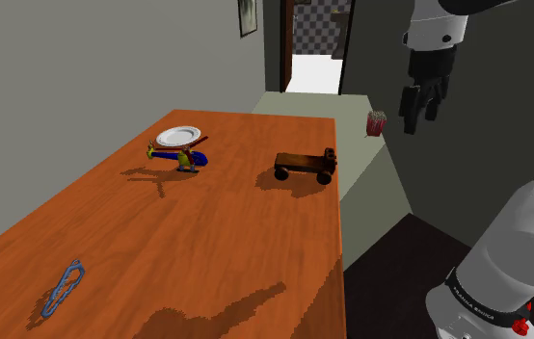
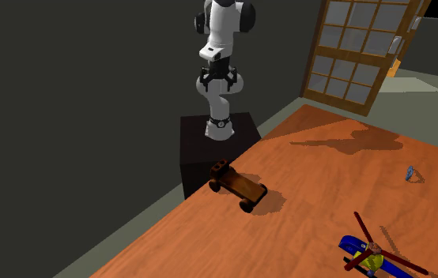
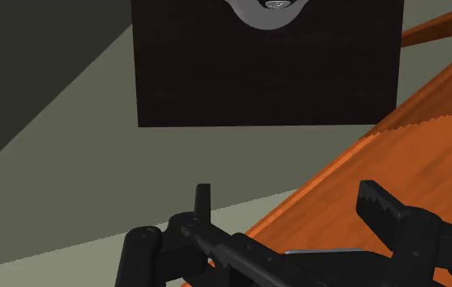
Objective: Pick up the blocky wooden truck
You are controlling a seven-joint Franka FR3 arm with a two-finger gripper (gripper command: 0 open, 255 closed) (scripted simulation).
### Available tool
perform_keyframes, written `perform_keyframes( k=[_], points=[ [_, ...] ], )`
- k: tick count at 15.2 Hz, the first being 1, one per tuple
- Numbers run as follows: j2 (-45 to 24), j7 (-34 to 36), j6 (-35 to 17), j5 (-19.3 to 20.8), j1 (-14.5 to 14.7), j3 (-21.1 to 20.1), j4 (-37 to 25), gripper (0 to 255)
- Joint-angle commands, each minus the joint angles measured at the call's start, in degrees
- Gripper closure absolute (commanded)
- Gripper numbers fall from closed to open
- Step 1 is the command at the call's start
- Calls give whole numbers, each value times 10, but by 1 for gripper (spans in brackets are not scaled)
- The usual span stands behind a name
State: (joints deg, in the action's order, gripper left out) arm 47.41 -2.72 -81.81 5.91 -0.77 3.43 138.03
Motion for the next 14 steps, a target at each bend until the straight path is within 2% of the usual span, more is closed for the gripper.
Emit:
perform_keyframes(
  k=[1,7,14],
  points=[
    [0,0,0,0,0,0,0,0],
    [-86,47,-135,-12,-9,2,20,0],
    [-212,94,-281,-23,-19,6,5,0]
  ],
)
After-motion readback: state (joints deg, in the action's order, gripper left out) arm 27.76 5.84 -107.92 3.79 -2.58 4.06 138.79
